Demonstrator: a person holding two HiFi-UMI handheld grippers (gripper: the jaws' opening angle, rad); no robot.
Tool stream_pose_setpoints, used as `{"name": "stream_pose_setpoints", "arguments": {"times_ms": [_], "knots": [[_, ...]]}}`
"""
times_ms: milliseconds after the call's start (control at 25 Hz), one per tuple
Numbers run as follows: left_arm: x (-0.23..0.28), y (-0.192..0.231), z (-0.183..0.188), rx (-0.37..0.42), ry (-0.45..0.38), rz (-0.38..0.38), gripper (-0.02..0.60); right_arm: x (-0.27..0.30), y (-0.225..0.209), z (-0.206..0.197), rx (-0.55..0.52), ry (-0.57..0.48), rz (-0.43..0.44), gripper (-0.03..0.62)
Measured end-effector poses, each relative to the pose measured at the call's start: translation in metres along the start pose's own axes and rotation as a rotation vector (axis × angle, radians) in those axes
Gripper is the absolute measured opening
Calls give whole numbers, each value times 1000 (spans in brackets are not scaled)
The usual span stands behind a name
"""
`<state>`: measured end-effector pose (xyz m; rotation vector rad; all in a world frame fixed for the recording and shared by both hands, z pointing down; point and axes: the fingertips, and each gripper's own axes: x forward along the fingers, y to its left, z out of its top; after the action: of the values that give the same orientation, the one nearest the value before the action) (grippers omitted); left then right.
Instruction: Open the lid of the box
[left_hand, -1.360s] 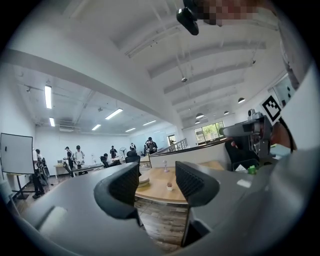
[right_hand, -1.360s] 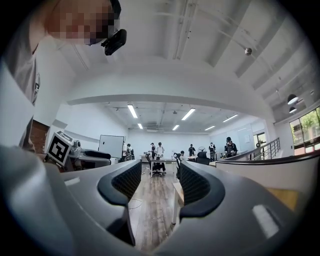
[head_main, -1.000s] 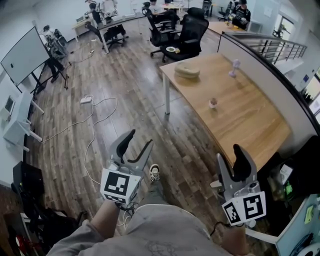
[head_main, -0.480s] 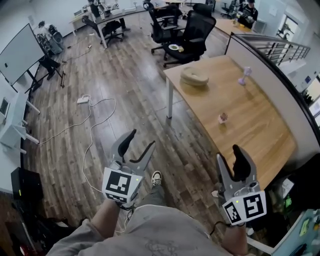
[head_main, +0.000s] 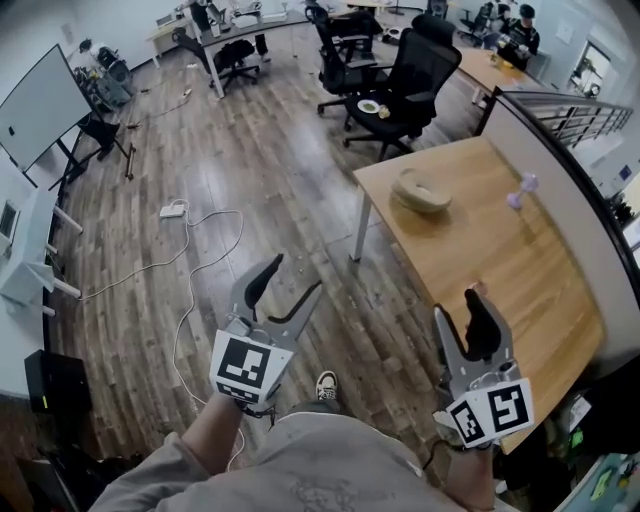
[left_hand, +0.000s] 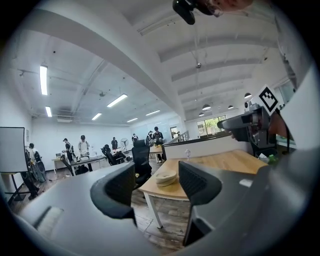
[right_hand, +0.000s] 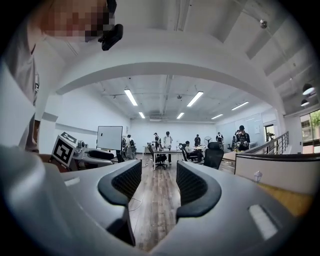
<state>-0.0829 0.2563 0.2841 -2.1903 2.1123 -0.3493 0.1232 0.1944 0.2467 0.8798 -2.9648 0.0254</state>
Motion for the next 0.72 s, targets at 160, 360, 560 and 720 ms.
{"name": "stream_pose_setpoints", "arguments": {"times_ms": [160,360,560,720], "knots": [[30,40,2,3,-11,-20,272,50,-4,14,5,-21,-5,222],[66,71,-1,-12,-1,-46,272,95,-14,21,-10,18,-12,222],[106,74,-6,-33,8,-81,273,118,-46,11,-4,44,-45,222],[146,82,-9,-23,-5,-103,275,145,-75,-3,11,59,-67,222]]}}
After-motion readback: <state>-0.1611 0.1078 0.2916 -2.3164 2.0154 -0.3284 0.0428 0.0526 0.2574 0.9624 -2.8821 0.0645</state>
